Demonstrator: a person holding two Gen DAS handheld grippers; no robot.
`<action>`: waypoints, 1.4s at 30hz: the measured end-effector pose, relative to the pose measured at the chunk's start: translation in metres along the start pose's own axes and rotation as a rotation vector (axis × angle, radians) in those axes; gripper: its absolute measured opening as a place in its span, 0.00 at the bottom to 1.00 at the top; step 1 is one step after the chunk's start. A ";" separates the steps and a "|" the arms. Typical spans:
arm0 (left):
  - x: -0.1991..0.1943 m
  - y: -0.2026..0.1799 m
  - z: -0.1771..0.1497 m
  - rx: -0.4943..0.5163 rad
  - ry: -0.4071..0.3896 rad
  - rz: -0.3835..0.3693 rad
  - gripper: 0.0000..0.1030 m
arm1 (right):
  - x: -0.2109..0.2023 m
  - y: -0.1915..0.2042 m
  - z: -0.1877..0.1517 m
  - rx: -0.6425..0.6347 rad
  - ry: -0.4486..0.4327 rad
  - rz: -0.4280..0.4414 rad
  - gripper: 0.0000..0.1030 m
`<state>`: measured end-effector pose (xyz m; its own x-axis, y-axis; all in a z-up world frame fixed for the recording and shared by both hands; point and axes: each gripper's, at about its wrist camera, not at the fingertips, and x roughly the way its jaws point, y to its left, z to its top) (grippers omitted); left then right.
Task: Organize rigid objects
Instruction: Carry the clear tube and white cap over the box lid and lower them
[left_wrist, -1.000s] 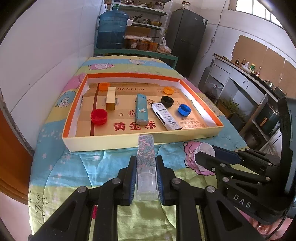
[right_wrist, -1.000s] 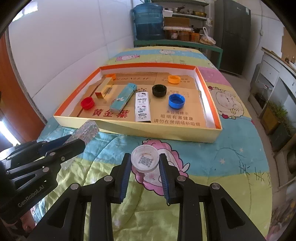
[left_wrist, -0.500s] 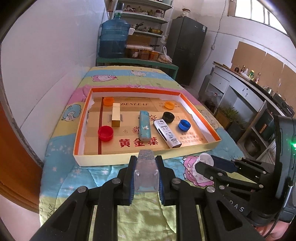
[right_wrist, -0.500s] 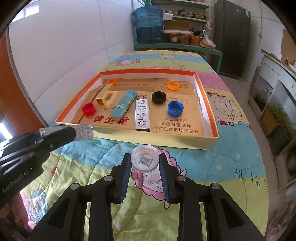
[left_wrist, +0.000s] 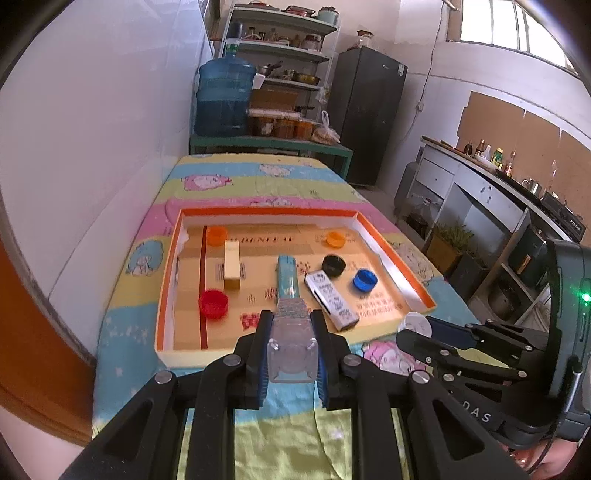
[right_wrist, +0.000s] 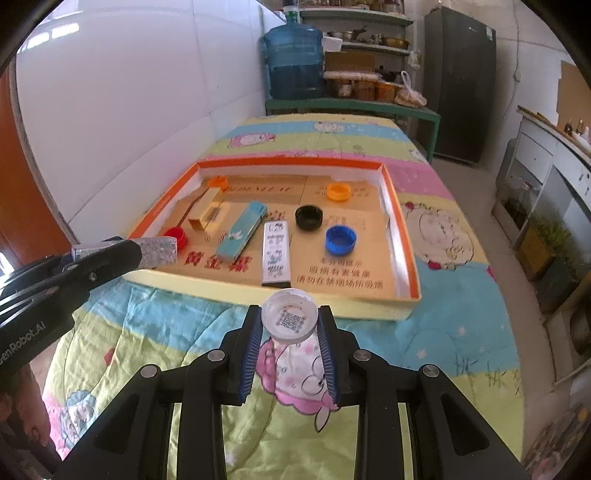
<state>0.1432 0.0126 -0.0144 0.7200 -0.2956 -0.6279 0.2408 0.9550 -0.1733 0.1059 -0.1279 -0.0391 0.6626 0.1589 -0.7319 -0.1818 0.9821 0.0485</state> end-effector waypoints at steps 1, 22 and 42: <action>0.001 0.000 0.003 0.002 -0.005 0.001 0.20 | 0.000 -0.001 0.003 -0.003 -0.006 -0.003 0.30; 0.047 0.006 0.049 -0.009 -0.030 0.032 0.20 | 0.025 -0.017 0.044 0.002 -0.041 0.004 0.30; 0.099 0.019 0.042 -0.029 0.031 0.078 0.20 | 0.059 -0.026 0.041 0.030 0.008 0.014 0.30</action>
<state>0.2463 0.0007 -0.0478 0.7151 -0.2199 -0.6635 0.1657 0.9755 -0.1447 0.1798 -0.1400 -0.0553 0.6543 0.1715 -0.7366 -0.1686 0.9825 0.0790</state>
